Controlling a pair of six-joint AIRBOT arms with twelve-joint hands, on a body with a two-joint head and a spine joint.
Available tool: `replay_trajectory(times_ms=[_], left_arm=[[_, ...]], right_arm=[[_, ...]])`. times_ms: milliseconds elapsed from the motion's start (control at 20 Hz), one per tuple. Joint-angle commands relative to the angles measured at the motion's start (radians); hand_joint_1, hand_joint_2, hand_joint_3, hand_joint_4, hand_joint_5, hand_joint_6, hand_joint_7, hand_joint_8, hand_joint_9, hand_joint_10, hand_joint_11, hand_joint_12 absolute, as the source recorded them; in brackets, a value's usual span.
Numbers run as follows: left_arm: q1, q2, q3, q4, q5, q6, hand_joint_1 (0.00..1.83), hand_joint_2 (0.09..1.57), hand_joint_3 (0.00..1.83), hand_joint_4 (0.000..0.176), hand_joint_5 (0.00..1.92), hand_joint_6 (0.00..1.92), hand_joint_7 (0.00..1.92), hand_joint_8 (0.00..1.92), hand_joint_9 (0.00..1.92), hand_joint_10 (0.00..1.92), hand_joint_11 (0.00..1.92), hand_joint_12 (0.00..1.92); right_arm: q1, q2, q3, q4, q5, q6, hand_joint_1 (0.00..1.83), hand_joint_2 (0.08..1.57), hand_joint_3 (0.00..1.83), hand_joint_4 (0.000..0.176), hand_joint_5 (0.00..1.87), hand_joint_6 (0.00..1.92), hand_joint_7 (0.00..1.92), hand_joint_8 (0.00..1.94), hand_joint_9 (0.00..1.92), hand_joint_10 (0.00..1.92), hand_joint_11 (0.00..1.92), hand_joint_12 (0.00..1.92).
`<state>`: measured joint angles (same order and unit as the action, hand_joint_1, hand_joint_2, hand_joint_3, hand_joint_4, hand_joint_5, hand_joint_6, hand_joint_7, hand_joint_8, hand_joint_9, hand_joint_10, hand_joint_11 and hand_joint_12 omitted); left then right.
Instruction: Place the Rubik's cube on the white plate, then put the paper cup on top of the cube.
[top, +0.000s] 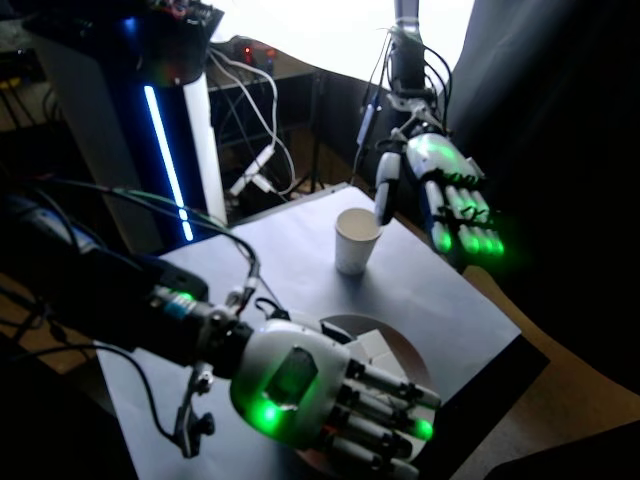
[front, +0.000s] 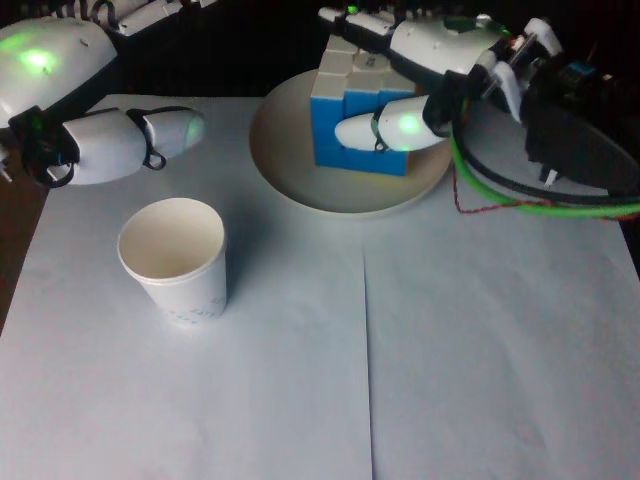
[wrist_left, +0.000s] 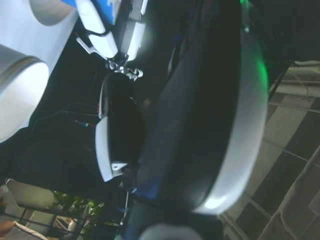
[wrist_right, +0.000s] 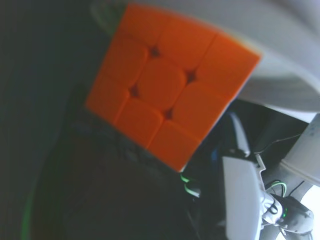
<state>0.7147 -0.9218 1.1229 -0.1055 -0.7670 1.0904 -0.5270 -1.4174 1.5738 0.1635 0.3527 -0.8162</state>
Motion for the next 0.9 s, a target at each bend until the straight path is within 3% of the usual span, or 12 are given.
replay_trajectory(times_ms=[0,50,150,200,300,350,400,500,600,650,750,850], left_arm=[[-0.009,0.006,0.001,-0.009,-0.13,0.002,0.29,1.34,0.0,0.106,0.05,0.0,0.0,0.0,0.0,0.0,0.0,0.0],[-0.006,0.006,0.001,-0.012,-0.13,0.002,0.29,1.34,0.0,0.119,0.05,0.0,0.0,0.0,0.0,0.0,0.0,0.0],[-0.005,0.007,0.0,-0.015,-0.13,0.002,0.3,1.34,0.0,0.133,0.03,0.0,0.0,0.0,0.0,0.0,0.0,0.0],[-0.005,0.007,-0.001,-0.016,-0.131,0.002,0.3,1.33,0.0,0.118,0.04,0.0,0.0,0.0,0.0,0.0,0.0,0.0],[-0.004,0.009,-0.003,-0.018,-0.133,0.002,0.35,1.33,0.0,0.118,0.04,0.0,0.0,0.0,0.0,0.0,0.0,0.0],[-0.003,0.009,-0.003,-0.021,-0.134,0.002,0.36,1.33,0.0,0.12,0.03,0.0,0.0,0.0,0.0,0.0,0.0,0.0],[-0.001,0.01,-0.003,-0.024,-0.134,0.002,0.33,1.35,0.0,0.082,0.04,0.0,0.0,0.0,0.0,0.0,0.0,0.0],[0.006,0.015,-0.006,-0.03,-0.14,0.002,0.24,1.33,0.0,0.129,0.0,0.0,0.0,0.0,0.0,0.0,0.0,0.0],[0.011,0.024,-0.013,-0.033,-0.147,0.002,0.2,1.3,0.0,0.124,0.0,0.0,0.0,0.0,0.0,0.0,0.0,0.0],[0.012,0.026,-0.016,-0.033,-0.149,0.002,0.21,1.29,0.0,0.114,0.0,0.0,0.0,0.0,0.0,0.0,0.0,0.0],[0.016,0.028,-0.022,-0.028,-0.151,0.002,0.2,1.27,0.0,0.136,0.0,0.0,0.0,0.0,0.0,0.0,0.0,0.0],[0.019,0.027,-0.027,-0.022,-0.149,0.002,0.23,1.27,0.0,0.152,0.0,0.0,0.0,0.0,0.0,0.0,0.0,0.0]], right_arm=[[0.01,0.008,-0.018,-0.002,0.103,-0.006,0.62,1.16,0.0,0.065,0.0,0.0,0.0,0.0,0.08,0.12,0.0,0.54],[0.01,0.032,-0.04,-0.002,0.127,-0.007,0.58,1.12,0.0,0.113,0.0,0.0,0.0,0.0,0.05,0.08,0.0,0.48],[0.009,0.074,-0.083,-0.002,0.169,-0.02,0.53,1.08,0.0,0.127,0.0,0.0,0.0,0.0,0.05,0.06,0.0,0.48],[0.009,0.102,-0.116,-0.002,0.189,-0.049,0.5,1.06,0.0,0.111,0.0,0.0,0.0,0.0,0.06,0.05,0.0,0.79],[0.01,0.153,-0.184,-0.002,0.238,-0.111,0.46,1.04,0.0,0.125,0.0,0.0,0.0,0.0,0.0,0.0,0.0,0.1],[0.01,0.183,-0.223,-0.002,0.272,-0.143,0.45,1.03,0.0,0.156,0.0,0.0,0.0,0.0,0.0,0.0,0.0,0.06],[0.01,0.216,-0.263,-0.01,0.306,-0.162,0.47,1.02,0.0,0.176,0.0,0.0,0.0,0.0,0.0,0.0,0.0,0.2],[0.01,0.269,-0.32,-0.048,0.367,-0.162,0.44,1.04,0.0,0.113,0.0,0.0,0.0,0.0,0.0,0.0,0.0,0.08],[-0.002,0.353,-0.399,-0.081,0.453,-0.162,0.47,1.05,0.01,0.173,0.0,0.0,0.0,0.0,0.0,0.0,0.0,0.0],[-0.022,0.38,-0.429,-0.092,0.483,-0.162,0.53,1.06,0.01,0.146,0.0,0.0,0.0,0.0,0.0,0.0,0.02,0.01],[-0.092,0.428,-0.486,-0.1,0.551,-0.162,0.54,1.11,0.0,0.047,0.0,0.0,0.03,0.01,0.1,0.08,0.0,0.69],[-0.177,0.458,-0.527,-0.099,0.607,-0.161,0.61,1.17,0.0,0.017,0.05,0.01,0.17,0.02,0.03,0.42,0.0,0.82]])
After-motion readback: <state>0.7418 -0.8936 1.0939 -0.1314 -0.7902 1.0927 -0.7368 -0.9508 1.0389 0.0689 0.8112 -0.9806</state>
